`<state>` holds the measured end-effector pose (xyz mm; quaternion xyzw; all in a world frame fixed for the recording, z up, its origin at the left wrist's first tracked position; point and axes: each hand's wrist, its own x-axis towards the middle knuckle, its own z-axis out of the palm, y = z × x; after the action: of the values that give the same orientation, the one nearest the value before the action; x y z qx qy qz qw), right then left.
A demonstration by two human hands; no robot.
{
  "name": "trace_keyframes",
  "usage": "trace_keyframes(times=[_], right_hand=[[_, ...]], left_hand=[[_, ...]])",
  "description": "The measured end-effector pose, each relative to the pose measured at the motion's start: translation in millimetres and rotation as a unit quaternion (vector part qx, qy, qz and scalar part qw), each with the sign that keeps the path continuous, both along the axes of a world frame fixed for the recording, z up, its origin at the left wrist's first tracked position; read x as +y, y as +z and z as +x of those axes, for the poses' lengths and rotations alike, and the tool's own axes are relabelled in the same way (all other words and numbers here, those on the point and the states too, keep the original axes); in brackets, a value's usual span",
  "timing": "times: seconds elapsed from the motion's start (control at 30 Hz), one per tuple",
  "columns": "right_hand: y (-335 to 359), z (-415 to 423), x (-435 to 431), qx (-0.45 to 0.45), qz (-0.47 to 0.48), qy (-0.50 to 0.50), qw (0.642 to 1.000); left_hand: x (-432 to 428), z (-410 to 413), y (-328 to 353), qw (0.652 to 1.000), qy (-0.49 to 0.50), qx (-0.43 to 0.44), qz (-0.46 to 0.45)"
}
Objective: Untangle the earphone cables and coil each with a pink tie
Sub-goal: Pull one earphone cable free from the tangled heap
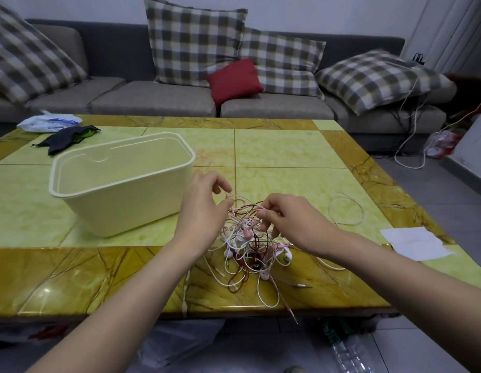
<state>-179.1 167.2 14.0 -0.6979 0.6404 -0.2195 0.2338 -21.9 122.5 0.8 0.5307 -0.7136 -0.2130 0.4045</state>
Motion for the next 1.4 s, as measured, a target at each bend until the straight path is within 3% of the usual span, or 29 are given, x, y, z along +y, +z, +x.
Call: trace_keyframes(times=[0.13,0.47,0.8,1.4], right_hand=[[0,-3,0,-0.014,-0.010,0.008,1.000],[-1,-6,3,-0.006,0.002,0.036,0.999],[-4,-6,3,0.028,-0.024,0.023,0.999],[3,-2,5,0.026,-0.044,-0.009,0.999]], left_hand=[[3,-5,-8,0.998,-0.027,0.050,0.039],[12,-11,-8,0.982,-0.149,0.003,0.116],[13,-10,1,0.956,-0.164,0.106,0.217],[11,-8,7,0.959,-0.170,0.117,0.194]])
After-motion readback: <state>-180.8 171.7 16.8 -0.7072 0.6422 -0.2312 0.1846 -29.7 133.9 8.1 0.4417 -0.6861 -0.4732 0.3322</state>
